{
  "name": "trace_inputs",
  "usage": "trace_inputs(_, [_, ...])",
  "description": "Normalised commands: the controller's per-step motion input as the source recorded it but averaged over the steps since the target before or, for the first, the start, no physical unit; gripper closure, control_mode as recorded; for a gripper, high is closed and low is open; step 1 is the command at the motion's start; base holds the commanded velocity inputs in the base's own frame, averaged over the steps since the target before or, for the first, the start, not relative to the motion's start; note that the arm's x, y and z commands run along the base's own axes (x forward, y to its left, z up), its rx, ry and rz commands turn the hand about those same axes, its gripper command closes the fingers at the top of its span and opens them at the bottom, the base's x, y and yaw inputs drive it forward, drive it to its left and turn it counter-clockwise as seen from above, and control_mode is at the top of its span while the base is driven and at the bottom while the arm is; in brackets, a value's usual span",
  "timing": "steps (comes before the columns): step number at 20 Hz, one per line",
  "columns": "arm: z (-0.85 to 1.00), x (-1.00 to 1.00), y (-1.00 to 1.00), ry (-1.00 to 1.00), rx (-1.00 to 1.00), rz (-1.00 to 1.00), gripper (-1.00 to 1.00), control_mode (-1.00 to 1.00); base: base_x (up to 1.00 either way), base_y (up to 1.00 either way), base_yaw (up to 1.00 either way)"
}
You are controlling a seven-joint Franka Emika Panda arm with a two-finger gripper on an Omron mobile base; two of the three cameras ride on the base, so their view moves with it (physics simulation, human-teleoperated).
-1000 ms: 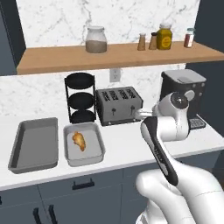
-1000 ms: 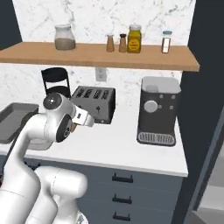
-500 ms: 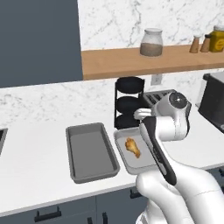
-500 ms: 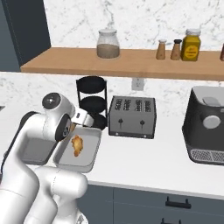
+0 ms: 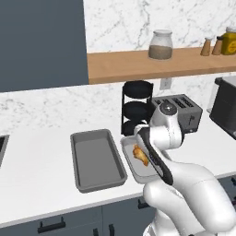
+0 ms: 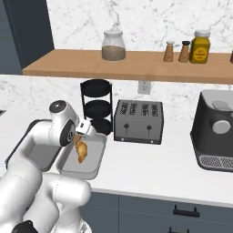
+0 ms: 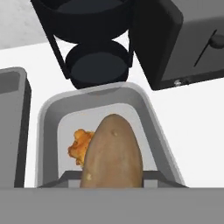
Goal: Place one sweet potato and one chicken drumstick in each tupperware on the nearby counter, to pack two identical lunches.
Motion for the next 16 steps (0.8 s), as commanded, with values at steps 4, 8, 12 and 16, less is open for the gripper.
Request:
trace_inputs(4, [-0.49,0.14,-0.21,0.23,0.00,0.07,1.00,-1.00,0.00,0.00,0.00])
trace_inputs(8, [-0.55,0.13,-0.10,0.14,0.00,0.07,1.00,-1.00,0.00,0.00,0.00])
trace_inputs(12, [-0.55,0.14,0.00,0.06,0.00,0.05,1.00,-1.00,0.00,0.00,0.00])
trace_inputs(16, [-0.51,0.10,0.00,0.05,0.00,0.04,1.00,-1.00,0.00,0.00,0.00])
